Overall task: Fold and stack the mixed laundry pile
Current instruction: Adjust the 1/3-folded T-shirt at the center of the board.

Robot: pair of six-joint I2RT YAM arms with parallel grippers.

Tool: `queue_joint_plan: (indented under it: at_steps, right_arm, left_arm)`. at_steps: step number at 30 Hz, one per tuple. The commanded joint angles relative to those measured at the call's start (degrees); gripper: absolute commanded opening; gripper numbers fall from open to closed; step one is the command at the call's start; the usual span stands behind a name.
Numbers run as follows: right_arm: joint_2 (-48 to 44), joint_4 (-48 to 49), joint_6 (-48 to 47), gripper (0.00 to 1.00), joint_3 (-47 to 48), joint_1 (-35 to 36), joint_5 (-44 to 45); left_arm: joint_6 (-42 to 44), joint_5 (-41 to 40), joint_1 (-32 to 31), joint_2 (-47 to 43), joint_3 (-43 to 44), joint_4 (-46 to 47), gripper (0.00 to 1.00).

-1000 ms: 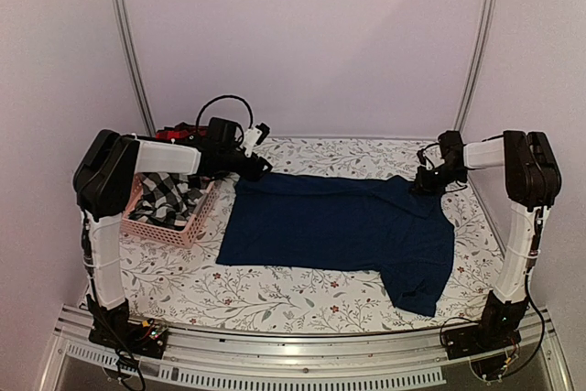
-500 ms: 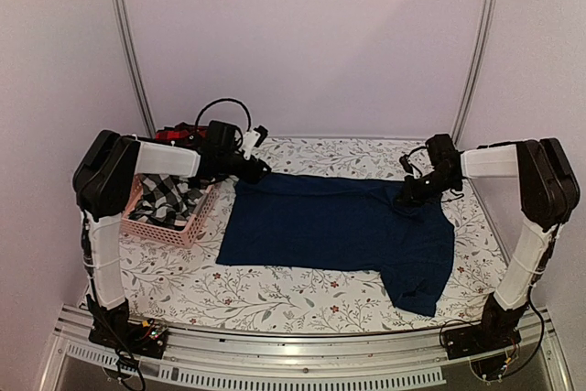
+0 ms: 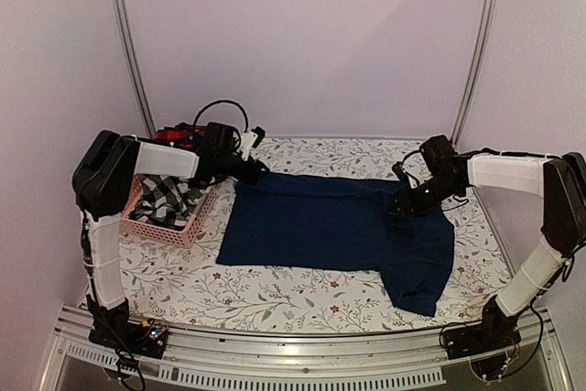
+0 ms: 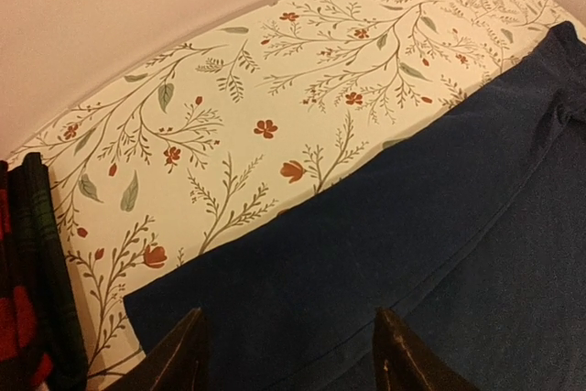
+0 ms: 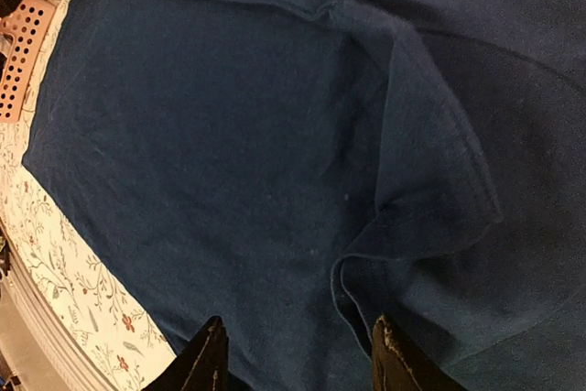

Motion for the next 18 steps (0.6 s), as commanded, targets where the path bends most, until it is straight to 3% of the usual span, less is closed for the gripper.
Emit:
queue_joint_plan:
  at_steps: [1,3,8,11,12,17,18]
  right_arm:
    - [-2.9,3.8,1.9,0.53,2.6,-2.3,1.8]
    - [-1.7,7.1,4.0,0.55,3.5,-4.0,1.8]
    - [6.9,9.2,7.1,0.78,9.0,-5.9,2.7]
    - [12.1,9.5,7.3,0.81,11.4,-5.8,2.1]
    - [14.0,9.7,6.9,0.77,12.0,-5.8,0.8]
    - [18.3,9.2,4.4,0.28,13.1,-4.6,-9.6]
    - [18.0,9.1,3.5,0.22,12.8,-3.8,-10.4]
  left_arm:
    - [-1.3,1.2,0.8,-2.7,-0.4,1.3,0.61]
    - [-2.0,1.5,1.0,-3.0,-0.7,1.4,0.61]
    - [-2.0,0.7,1.1,-4.0,-1.7,1.6,0.63]
    - [-2.2,-0.1,1.3,-4.3,-1.9,1.4,0.64]
    - [-2.4,-0.1,1.5,-4.3,-2.1,1.4,0.64]
    - [-3.9,0.3,2.5,-4.7,-2.4,1.5,0.64]
    - [-4.1,0.4,2.7,-4.7,-2.6,1.5,0.64]
